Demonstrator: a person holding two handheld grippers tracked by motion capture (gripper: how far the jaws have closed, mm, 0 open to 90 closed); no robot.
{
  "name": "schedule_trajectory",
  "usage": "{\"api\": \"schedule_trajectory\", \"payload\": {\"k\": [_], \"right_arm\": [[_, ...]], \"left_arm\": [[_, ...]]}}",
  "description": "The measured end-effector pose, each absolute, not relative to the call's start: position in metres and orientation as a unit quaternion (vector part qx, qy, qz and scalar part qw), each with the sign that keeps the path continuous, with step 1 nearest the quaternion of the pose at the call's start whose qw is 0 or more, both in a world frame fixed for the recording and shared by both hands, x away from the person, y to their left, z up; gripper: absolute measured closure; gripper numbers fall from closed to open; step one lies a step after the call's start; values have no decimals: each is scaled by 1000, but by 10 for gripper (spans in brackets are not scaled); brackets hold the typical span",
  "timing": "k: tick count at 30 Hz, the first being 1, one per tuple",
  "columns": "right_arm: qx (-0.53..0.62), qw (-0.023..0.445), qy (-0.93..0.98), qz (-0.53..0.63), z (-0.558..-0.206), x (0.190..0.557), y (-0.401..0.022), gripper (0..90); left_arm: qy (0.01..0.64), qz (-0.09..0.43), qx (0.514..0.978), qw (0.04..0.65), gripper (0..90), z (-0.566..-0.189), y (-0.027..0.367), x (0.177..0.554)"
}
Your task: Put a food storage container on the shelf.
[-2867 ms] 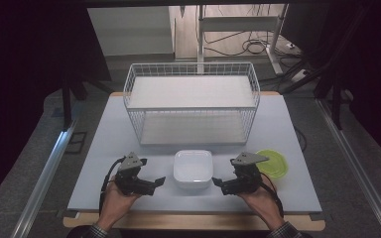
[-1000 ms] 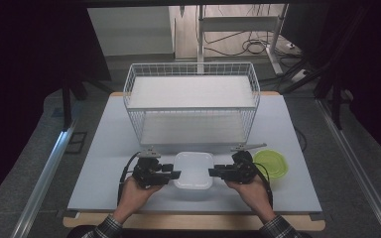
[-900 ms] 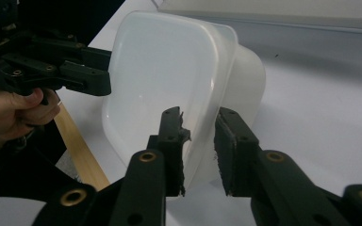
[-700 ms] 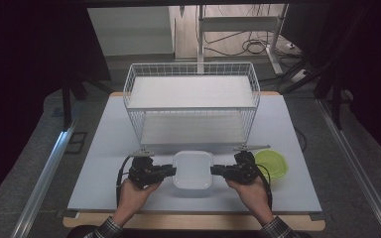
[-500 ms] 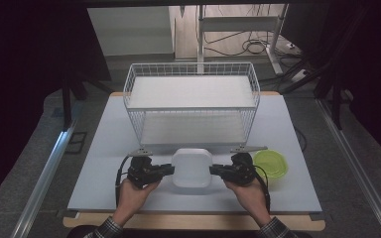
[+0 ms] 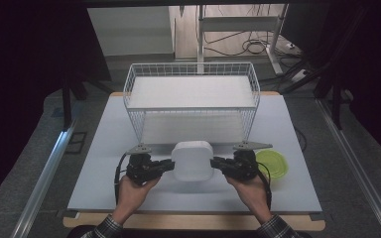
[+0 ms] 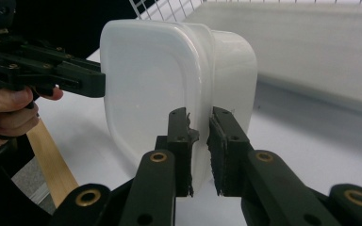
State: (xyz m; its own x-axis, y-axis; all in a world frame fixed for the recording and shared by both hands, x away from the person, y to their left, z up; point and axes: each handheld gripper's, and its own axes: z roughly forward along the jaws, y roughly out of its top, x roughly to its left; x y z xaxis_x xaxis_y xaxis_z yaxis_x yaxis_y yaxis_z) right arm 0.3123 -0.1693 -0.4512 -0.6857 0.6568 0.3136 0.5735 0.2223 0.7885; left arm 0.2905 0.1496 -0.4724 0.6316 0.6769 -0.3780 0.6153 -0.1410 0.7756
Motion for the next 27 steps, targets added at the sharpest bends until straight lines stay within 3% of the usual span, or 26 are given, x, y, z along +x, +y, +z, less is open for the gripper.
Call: {"api": "schedule_trajectory", "payload": {"k": [27], "right_arm": [[364,83,764,525,-381,331,-163,791]], "left_arm": [[403,79,745,526,792,-401,157,309]]}}
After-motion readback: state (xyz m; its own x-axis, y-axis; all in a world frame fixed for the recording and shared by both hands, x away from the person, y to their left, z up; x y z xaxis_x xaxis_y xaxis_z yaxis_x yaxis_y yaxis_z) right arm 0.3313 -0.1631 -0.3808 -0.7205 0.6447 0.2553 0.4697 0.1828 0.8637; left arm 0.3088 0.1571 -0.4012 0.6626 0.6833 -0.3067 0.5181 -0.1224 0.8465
